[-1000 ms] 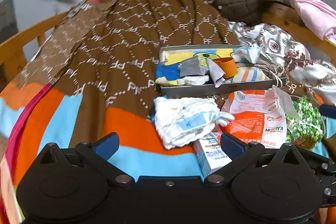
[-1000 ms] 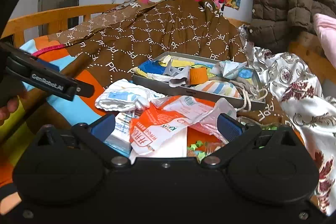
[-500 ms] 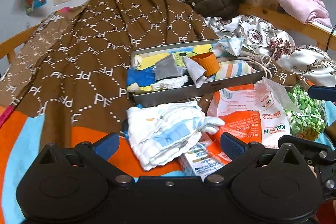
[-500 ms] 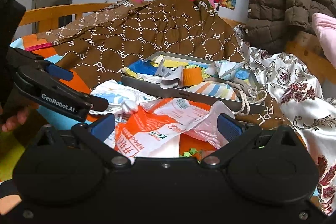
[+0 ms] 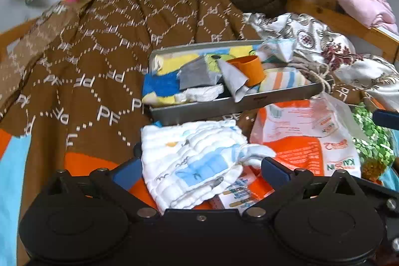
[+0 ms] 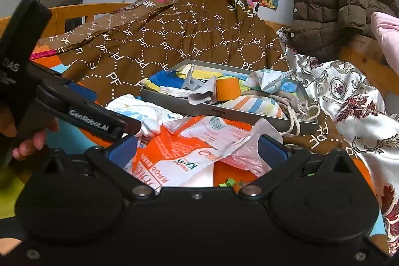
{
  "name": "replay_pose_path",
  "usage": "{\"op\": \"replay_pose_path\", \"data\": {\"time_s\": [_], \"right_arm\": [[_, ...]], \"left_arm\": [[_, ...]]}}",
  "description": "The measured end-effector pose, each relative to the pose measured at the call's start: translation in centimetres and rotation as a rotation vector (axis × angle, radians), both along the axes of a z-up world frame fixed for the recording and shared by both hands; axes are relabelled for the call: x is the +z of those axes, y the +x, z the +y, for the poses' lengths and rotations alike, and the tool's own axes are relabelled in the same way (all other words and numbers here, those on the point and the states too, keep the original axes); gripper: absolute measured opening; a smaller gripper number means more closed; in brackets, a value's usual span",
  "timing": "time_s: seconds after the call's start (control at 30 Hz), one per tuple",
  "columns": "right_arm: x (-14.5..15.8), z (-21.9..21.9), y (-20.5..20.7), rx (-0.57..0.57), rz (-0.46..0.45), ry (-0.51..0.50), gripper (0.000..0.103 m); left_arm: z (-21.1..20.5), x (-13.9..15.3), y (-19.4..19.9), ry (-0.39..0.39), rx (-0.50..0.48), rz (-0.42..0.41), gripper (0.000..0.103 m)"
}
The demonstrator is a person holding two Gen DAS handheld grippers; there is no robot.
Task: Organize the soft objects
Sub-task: 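Lower the left tool onto the white muslin cloth and close it, then lift the white cloth with the left tool while the right tool grasps the dark striped sock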
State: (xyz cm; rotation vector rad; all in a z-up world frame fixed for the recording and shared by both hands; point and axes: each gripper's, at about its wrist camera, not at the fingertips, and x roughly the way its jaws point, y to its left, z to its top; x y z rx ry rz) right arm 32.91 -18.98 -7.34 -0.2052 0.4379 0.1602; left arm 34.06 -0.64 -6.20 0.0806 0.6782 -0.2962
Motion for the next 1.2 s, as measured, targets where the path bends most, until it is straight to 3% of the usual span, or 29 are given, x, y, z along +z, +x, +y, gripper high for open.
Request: {"op": "replay_pose_path", "data": {"time_s": [0.17,0.47,0.63,0.93,1.03,1.2], "right_arm": [[-0.1,0.1,0.0,0.004,0.000,-0.001,0.102],[-0.2,0.1,-0.1,0.008,0.010,0.006,0.102],[-0.3,0.2,-0.2,0.017,0.010,0.003,0.102],[-0.4,0.2,-0.2,0.023,0.008,-0.002,0.103],[-0.4,0.2,-0.2,0.027,0.005,-0.004,0.103],[-0.6,0.4,0.2,0.039,0.001,-0.008,0.103]], "left_arm": [[0.5,-0.2,0.8,-0.060,0.026,0.043,0.096],[0.9,-0.9,1.4,-0.127,0.007,0.098,0.075],[0.6,-1.2,1.6,-0.107,-0.007,0.117,0.046],[0.8,-0.3,1.6,-0.122,-0.009,0.122,0.015],[0.9,0.1,1.4,-0.127,0.004,0.108,0.011],[2.3,1.6,1.5,-0.203,0.070,0.098,0.009]]}}
